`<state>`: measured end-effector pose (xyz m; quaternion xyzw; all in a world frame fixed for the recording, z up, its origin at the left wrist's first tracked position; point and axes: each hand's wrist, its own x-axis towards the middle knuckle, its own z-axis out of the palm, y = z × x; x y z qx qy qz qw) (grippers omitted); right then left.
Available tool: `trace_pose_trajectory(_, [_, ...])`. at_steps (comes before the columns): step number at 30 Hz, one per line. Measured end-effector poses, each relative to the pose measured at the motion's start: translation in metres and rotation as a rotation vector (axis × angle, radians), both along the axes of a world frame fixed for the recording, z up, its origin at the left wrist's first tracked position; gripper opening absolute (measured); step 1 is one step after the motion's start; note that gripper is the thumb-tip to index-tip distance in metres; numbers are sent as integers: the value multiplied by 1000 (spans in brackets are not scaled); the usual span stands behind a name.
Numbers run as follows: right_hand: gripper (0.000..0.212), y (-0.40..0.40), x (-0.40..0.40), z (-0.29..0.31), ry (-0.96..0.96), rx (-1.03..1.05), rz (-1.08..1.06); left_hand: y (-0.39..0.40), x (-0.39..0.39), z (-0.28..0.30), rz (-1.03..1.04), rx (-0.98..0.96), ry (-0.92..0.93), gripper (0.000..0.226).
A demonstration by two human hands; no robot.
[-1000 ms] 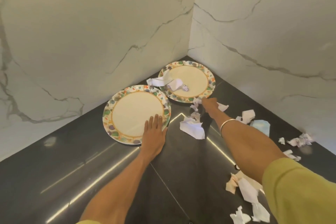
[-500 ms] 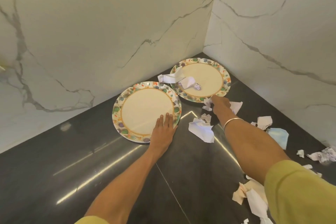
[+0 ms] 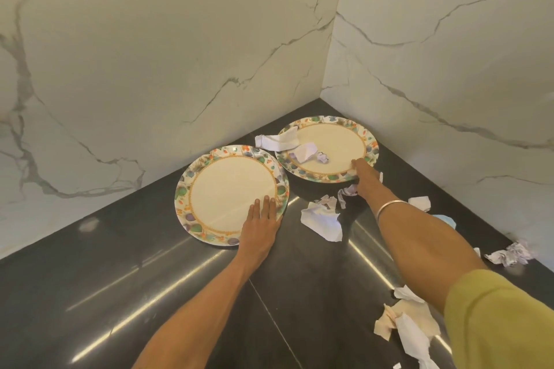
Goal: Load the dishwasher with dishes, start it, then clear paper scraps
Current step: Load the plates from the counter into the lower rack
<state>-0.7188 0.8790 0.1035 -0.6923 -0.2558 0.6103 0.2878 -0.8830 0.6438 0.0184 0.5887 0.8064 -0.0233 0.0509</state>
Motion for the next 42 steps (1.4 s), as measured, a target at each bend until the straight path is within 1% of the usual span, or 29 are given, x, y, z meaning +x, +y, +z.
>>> trace_pose_trajectory(2, [50, 4, 3, -1, -106, 60, 57, -1, 1, 2, -2, 1, -9, 58])
trace_pose_trajectory(6, [49, 5, 8, 10, -278, 182, 85, -4, -3, 9, -29, 3, -12, 56])
trace_pose_trajectory(10, [37, 2, 13, 36, -320, 320, -13, -8, -11, 36, -41, 0, 19, 57])
trace_pose_trajectory(14, [34, -11, 19, 69, -366, 411, -52, -10, -13, 65, -21, 32, -9, 56])
trace_pose_trajectory(21, [37, -48, 31, 123, -575, 612, 6, -16, 8, 107, 72, 210, -201, 43])
trace_pose_trajectory(23, [36, -62, 34, 138, -657, 672, 32, -19, 18, 119, 80, 257, -226, 40])
trace_pose_trajectory(26, [35, -83, 42, 155, -721, 734, 21, -25, 29, 141, 122, 351, -288, 39])
trace_pose_trajectory(28, [35, -96, 50, 166, -743, 762, -6, -30, 32, 161, 145, 415, -365, 45])
trace_pose_trajectory(30, [37, -109, 58, 174, -739, 781, -32, -32, 31, 180, 128, 507, -367, 50])
trace_pose_trajectory(32, [36, -125, 68, 182, -750, 797, -44, -29, 30, 194, 169, 615, -404, 36])
trace_pose_trajectory(33, [36, -134, 73, 185, -765, 809, -41, -30, 32, 200, 202, 647, -448, 35])
trace_pose_trajectory(35, [35, -153, 83, 189, -793, 832, -21, -33, 37, 209, 206, 685, -499, 41])
trace_pose_trajectory(38, [33, -183, 98, 193, -815, 843, -12, -44, 51, 219, 164, 737, -548, 39])
trace_pose_trajectory(42, [33, -226, 115, 197, -854, 839, -35, -66, 70, 224, 96, 730, -598, 40])
